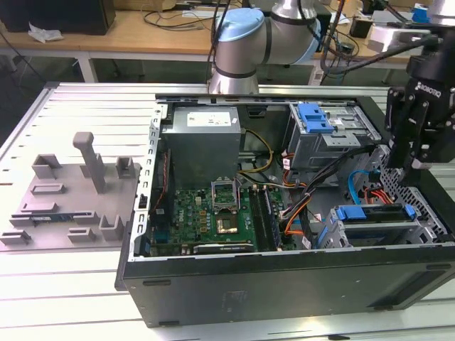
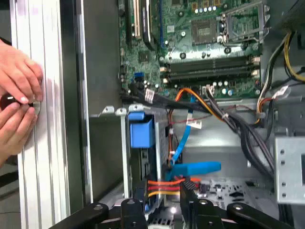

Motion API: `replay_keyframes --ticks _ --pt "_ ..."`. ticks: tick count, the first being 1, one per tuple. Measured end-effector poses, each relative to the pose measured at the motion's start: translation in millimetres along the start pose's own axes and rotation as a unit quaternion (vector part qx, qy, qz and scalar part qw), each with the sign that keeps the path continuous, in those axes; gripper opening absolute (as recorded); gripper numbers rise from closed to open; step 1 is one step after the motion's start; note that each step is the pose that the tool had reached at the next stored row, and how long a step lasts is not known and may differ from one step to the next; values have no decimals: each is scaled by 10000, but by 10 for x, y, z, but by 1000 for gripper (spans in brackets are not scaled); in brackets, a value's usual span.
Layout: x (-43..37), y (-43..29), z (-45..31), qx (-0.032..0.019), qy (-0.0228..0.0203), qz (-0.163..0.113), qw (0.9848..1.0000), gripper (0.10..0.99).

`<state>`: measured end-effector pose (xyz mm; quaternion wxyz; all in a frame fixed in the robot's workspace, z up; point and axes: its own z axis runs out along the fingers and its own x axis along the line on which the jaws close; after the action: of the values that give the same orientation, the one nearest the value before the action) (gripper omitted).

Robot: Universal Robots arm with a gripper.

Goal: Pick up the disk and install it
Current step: 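Insert the second disk wire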

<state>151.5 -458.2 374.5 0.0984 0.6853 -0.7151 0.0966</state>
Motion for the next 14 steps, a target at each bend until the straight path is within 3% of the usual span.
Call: replay_keyframes --ticks 1,2,14 --pt "-91 129 111 8 307 21 9995 424" --pt "-151 133 97 8 344 24 9994 271" --pt "-169 126 97 9 363 25 9993 271"
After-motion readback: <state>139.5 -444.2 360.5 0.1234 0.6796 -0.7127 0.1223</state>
